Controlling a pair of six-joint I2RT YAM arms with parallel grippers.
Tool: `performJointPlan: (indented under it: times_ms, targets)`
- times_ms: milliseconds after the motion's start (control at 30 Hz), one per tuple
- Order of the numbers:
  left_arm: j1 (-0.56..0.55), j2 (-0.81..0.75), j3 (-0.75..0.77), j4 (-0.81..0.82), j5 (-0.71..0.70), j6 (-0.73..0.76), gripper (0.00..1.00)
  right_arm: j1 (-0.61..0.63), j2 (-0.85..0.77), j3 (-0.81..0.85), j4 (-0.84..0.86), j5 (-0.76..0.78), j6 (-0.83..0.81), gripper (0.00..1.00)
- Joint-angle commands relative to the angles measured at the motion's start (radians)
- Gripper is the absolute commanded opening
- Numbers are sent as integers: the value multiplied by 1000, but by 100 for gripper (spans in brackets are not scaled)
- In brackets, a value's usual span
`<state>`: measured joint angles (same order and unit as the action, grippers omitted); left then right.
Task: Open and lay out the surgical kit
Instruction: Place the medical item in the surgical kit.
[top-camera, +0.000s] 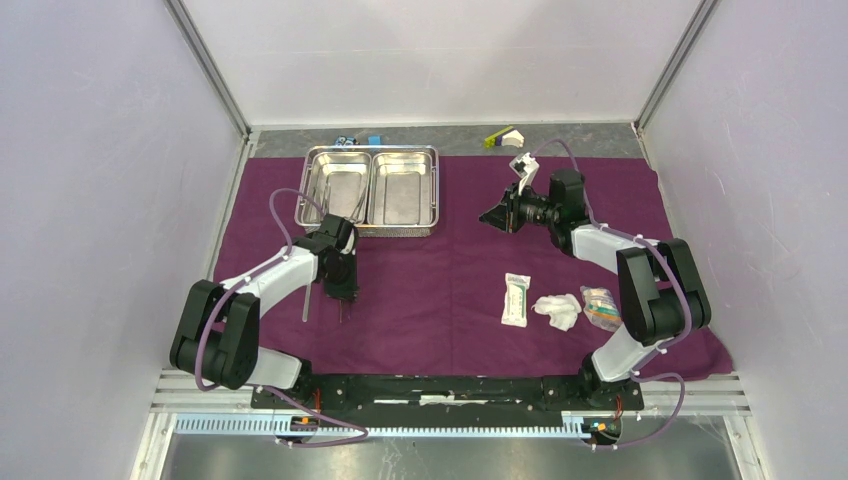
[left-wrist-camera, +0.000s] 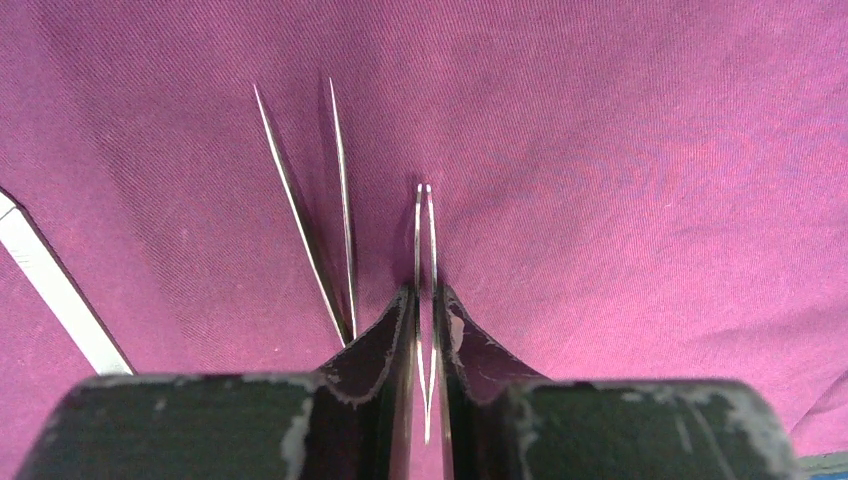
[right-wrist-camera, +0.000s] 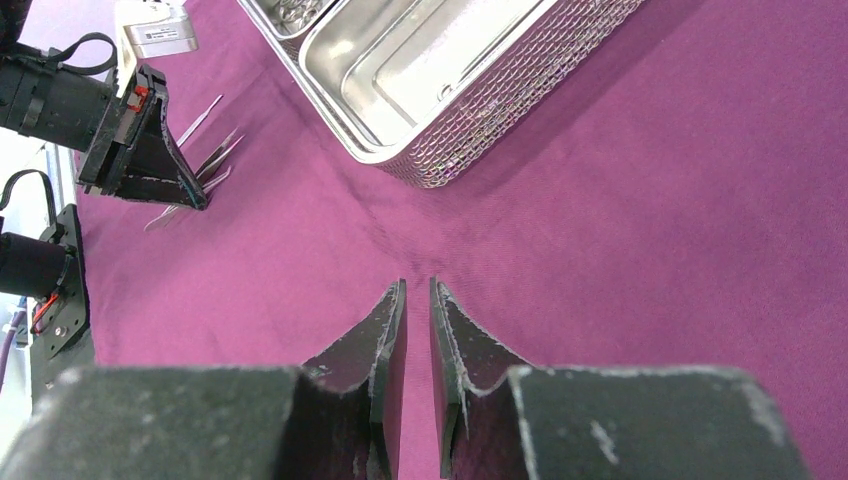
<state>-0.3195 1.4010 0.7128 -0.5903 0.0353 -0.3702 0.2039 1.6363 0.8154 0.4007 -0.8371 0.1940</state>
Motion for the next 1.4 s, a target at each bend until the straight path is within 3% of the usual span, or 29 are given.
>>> performJointPlan:
  times_ms: [0, 1367]
  targets:
    - [9, 7, -12, 30, 1, -30, 19, -6, 6, 34, 32, -16, 1, 20]
    - [10, -8, -10, 24, 12, -17, 25, -10, 8, 34, 34, -16, 5, 19]
